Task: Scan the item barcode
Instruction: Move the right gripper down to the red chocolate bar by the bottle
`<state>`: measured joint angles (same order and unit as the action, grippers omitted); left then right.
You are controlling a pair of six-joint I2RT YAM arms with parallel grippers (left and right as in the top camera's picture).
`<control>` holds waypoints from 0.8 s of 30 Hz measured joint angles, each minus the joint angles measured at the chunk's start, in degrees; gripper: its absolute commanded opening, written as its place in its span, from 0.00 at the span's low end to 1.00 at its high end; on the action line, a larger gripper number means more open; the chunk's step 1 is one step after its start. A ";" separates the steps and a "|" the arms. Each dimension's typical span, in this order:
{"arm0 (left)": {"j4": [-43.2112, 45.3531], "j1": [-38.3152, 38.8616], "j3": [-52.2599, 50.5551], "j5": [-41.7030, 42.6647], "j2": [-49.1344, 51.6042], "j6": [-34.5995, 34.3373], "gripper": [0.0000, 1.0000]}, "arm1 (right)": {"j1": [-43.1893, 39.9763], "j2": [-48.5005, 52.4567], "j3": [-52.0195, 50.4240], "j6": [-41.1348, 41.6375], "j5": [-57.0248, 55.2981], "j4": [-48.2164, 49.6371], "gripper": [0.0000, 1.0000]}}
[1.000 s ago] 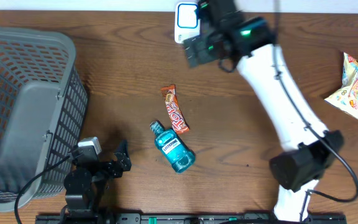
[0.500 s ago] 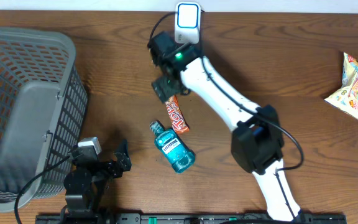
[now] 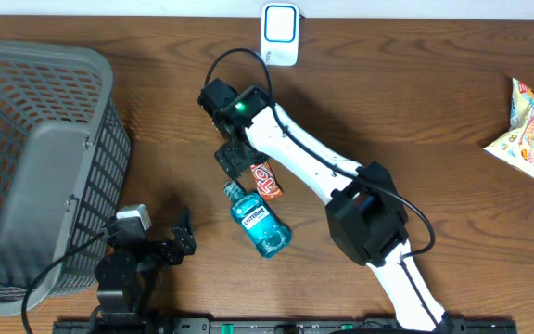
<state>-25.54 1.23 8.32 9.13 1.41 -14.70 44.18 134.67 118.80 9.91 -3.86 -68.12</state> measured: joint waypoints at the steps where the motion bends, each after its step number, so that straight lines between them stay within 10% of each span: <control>1: 0.00 0.00 0.00 0.00 0.00 0.00 0.98 | -0.02 0.00 -0.76 0.04 0.00 0.81 0.88; 24: 0.00 0.00 0.00 0.00 0.00 0.00 0.98 | -8.94 -1.33 -13.11 -0.63 18.47 13.70 0.56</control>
<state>-25.54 1.23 8.32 9.13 1.41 -14.70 35.24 133.34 105.69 9.28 14.61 -54.41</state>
